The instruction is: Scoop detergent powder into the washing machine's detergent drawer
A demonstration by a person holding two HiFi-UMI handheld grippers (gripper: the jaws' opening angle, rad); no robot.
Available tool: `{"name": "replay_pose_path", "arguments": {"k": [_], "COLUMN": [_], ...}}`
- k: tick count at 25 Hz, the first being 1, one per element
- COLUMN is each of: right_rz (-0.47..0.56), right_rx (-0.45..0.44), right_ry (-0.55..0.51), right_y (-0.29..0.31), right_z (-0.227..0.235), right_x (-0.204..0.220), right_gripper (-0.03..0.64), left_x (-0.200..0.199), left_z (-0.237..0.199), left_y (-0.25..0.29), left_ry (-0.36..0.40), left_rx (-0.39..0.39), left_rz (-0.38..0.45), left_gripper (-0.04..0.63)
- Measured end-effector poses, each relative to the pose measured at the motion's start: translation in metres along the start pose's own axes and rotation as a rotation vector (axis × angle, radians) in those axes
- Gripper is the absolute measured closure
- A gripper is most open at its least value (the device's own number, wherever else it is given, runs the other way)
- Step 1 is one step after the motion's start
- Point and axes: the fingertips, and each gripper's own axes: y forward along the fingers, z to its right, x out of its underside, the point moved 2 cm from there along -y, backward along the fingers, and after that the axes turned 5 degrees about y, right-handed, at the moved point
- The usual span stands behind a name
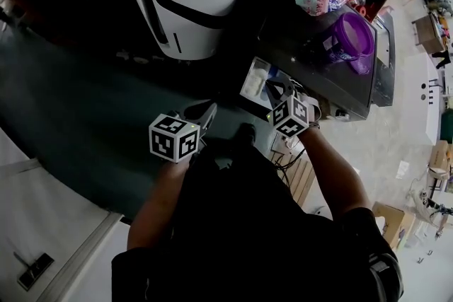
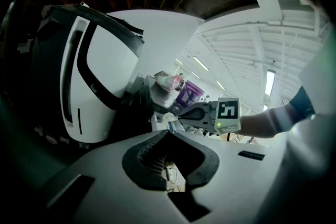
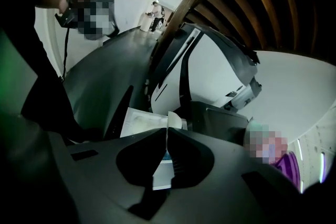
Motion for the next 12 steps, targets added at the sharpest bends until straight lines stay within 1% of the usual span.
{"name": "replay_pose_path", "arguments": {"k": [2,5,6,12], "right_rz": [-0.016,-0.036,-0.037,-0.049], "right_rx": [0.016,0.047,0.048,0.042], "right_ry": [-0.033,-0.12,-0.133,-0.15], "right_y": [0.0,0.0,-0.001,-0.008], "right_z": [-0.001,-0.003,-0.004,-0.012], "right_x": [0.001,0.002,0.001,0.0], "right_gripper": [0.595,0.595,0.595,0.595], "left_x": [-0.001,-0.003,-0.003,-0.007], "left_z": [0.001,0.001,0.001,0.006], "left_y": [-0.001,-0.003,-0.004,-0.009], "left_ry": [0.003,0.01,0.012,0.021], "left_rx": [0.001,0.0,-0.001,0.003], "left_rz": [0.004,0.007,0.009,0.017], "left_gripper": [0.588,0.588,0.588,0.586]}}
